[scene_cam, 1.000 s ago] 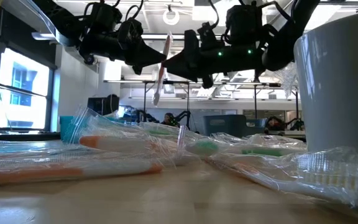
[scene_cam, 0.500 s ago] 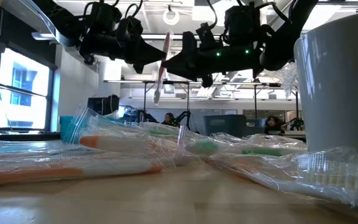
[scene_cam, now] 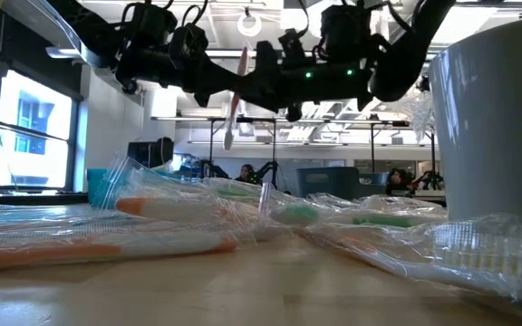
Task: Pick & Place Toothbrushes
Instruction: Put the orange toothbrush into the dark gray bin
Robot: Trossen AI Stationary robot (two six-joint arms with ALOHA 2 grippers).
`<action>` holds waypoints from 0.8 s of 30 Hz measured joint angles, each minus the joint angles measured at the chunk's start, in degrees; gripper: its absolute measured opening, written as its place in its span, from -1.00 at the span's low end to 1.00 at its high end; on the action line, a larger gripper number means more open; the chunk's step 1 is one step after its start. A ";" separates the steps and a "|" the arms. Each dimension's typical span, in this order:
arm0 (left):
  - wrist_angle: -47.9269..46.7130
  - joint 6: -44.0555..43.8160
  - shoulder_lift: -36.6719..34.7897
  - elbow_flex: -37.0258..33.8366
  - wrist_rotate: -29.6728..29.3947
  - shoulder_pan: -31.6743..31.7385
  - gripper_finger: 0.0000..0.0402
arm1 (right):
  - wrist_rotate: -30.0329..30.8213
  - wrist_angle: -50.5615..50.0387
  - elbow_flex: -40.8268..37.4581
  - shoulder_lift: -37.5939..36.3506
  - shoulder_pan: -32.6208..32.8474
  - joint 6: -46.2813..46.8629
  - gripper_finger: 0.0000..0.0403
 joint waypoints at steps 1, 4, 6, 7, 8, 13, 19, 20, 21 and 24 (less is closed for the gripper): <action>-0.04 -0.01 0.00 0.00 -0.04 0.01 -0.90 | -0.06 0.23 0.85 1.03 0.00 -0.73 -0.33; -0.16 0.00 -0.02 0.00 0.05 -0.03 -0.90 | -0.20 -0.12 1.72 2.15 0.16 -2.85 -0.33; -0.45 0.00 -0.02 0.00 0.07 -0.03 -0.90 | -0.22 0.49 2.02 2.12 0.22 -3.59 -0.33; -0.39 0.00 -0.02 0.00 0.13 -0.03 -0.90 | -0.05 0.53 2.02 2.05 0.24 -3.60 -0.33; -0.45 0.08 -0.02 0.00 0.22 -0.03 -0.90 | -0.06 0.54 2.02 2.05 0.18 -3.58 -0.33; -0.66 0.35 -0.02 0.00 0.25 0.04 -0.90 | -0.04 -0.57 2.00 2.05 0.15 -3.55 -0.37; -0.67 0.48 -0.02 0.00 0.25 0.04 -0.90 | -0.06 -0.82 2.00 2.07 0.15 -3.55 -0.57; -0.67 0.49 -0.02 0.00 0.25 0.04 -0.90 | -0.04 -0.84 2.00 2.07 0.15 -3.53 -0.61; -0.67 0.48 -0.02 0.00 0.25 0.04 -0.90 | -0.01 -0.84 2.00 2.07 0.15 -3.54 -0.65; -0.71 0.50 -0.02 0.00 0.31 0.04 -0.90 | 0.00 -0.88 2.00 2.07 0.15 -3.53 -0.73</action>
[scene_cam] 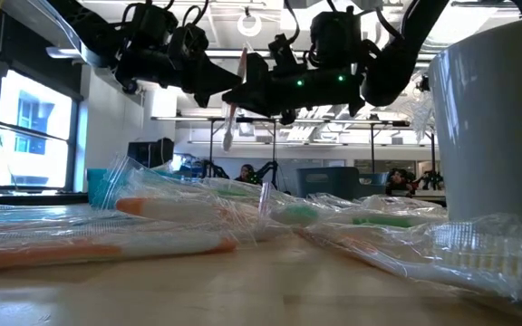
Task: Pick & Place Toothbrushes
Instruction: Put the orange toothbrush into the dark gray bin
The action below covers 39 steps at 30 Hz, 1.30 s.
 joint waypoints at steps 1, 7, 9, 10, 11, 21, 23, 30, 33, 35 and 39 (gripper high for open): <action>-0.01 0.01 0.00 0.00 0.02 0.00 -0.90 | 0.02 0.00 0.00 0.00 0.00 -0.02 -0.76; -0.21 0.45 0.00 0.00 0.17 0.00 -0.90 | 0.07 -0.05 -0.02 0.00 0.00 0.20 -0.88; -0.23 0.46 0.00 0.00 0.17 0.00 -0.90 | 0.02 -0.05 -0.04 0.00 -0.02 0.20 -0.91; -0.25 0.46 0.00 0.00 0.17 0.00 -0.90 | 0.00 -0.05 -0.04 0.00 -0.02 0.20 -0.91; -0.28 0.45 0.00 0.00 0.17 0.00 -0.90 | 0.00 -0.07 -0.04 0.00 -0.02 0.20 -0.92; -1.14 0.66 -0.04 0.02 -0.03 0.00 -0.90 | -0.22 -0.18 -0.07 0.00 0.00 0.97 -0.93; -1.27 0.62 -0.04 0.03 -0.75 -0.01 -0.89 | -0.20 -0.20 -0.07 0.00 -0.02 1.42 -0.93; -3.35 1.25 -0.02 0.09 -2.72 -0.02 -0.53 | -0.16 -0.13 -0.09 0.04 -0.02 1.13 -0.93; -3.17 1.46 -0.02 0.09 -3.05 0.00 -0.37 | -0.29 -0.07 -0.09 0.04 0.00 1.14 -0.93; -2.86 1.49 -0.02 0.09 -3.10 0.00 -0.30 | -0.42 0.09 -0.09 0.04 0.00 1.14 -0.93; -2.68 1.51 0.00 0.09 -3.08 0.09 -0.24 | -0.44 0.15 -0.09 0.03 0.02 1.16 -0.93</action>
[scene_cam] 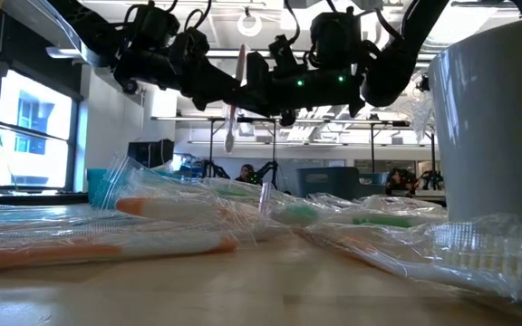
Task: Pick & Place Toothbrushes
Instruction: Put the orange toothbrush into the dark gray bin
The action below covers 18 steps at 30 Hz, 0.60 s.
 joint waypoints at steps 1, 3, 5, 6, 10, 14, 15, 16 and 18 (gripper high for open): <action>-0.01 0.00 0.00 0.00 0.00 0.00 -0.24 | 0.00 0.00 0.00 0.00 0.00 0.00 -0.93; -0.30 0.02 0.00 0.00 0.00 0.00 -0.24 | 0.00 -0.07 0.00 0.01 0.00 0.05 -0.93; -0.44 0.01 0.00 0.00 0.04 0.00 -0.24 | 0.00 -0.15 0.00 -0.01 0.02 0.13 -0.93; -0.43 0.02 0.00 -0.01 0.04 0.00 -0.24 | 0.00 -0.11 0.00 0.01 0.02 0.15 -0.93; -0.39 0.04 0.00 -0.02 0.11 0.00 -0.23 | 0.02 0.00 0.00 -0.01 0.02 0.15 -0.93; -0.31 -0.39 0.00 -0.02 0.22 0.00 -0.23 | 0.03 0.05 0.00 -0.01 0.02 0.15 -0.93; -0.31 -1.32 0.00 -0.03 0.23 0.00 -0.23 | 0.04 0.08 0.00 -0.01 0.02 0.16 -0.93; -0.37 -2.36 0.00 -0.04 0.24 0.00 -0.23 | 0.07 0.07 0.00 -0.01 0.02 0.15 -0.93; -0.72 -3.07 0.00 -0.04 0.24 0.00 -0.23 | 0.07 0.07 0.00 -0.01 0.02 0.17 -0.93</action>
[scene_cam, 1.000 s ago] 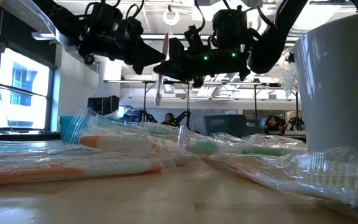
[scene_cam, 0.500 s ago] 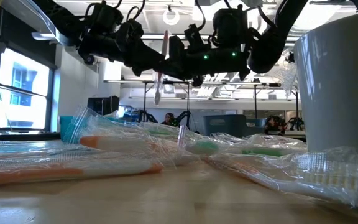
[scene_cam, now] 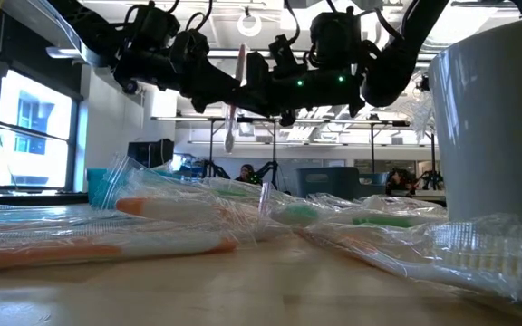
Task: Pick & Place Toothbrushes
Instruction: Put the orange toothbrush into the dark gray bin
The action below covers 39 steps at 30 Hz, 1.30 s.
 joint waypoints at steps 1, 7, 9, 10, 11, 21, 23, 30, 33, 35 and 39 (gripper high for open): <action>-0.01 0.16 0.00 0.00 0.02 0.00 -0.23 | 0.02 0.00 0.00 0.00 0.00 0.00 -0.93; 0.02 0.69 -0.40 -0.04 0.01 0.00 -0.23 | 0.06 0.09 0.02 -0.02 0.00 0.02 -0.93; -0.47 1.10 -0.81 -0.05 0.00 0.04 -0.23 | 0.07 0.09 0.02 -0.02 0.00 0.02 -0.93; -0.95 1.75 -1.19 -0.07 0.00 0.22 -0.23 | 0.07 0.09 0.02 -0.04 0.00 0.02 -0.93; -1.76 2.17 -1.70 -0.07 0.21 0.46 -0.23 | 0.07 0.09 0.02 -0.06 0.00 0.02 -0.93; -6.50 4.76 -8.44 -2.41 -1.14 2.06 -0.23 | 0.39 -2.19 0.02 -1.85 0.02 0.02 -0.93; -6.50 4.76 -10.15 -3.75 -1.08 2.44 -0.23 | 1.63 -6.22 0.02 -3.57 0.06 0.02 -0.93; -7.33 4.54 -16.26 -7.14 -1.09 5.65 -0.23 | 10.21 -19.82 0.02 -11.39 1.01 -0.92 -0.93; -6.72 4.10 -18.15 -8.13 -1.07 6.50 -0.23 | 14.91 -25.25 0.02 -14.46 1.70 -0.90 -0.93; -7.21 3.57 -19.23 -8.79 -1.10 6.95 -0.23 | 18.96 -29.79 0.02 -17.12 2.09 -0.90 -0.93; -6.75 3.29 -20.84 -9.46 -1.07 7.29 -0.23 | 26.97 -39.34 0.04 -22.37 2.21 1.02 -0.93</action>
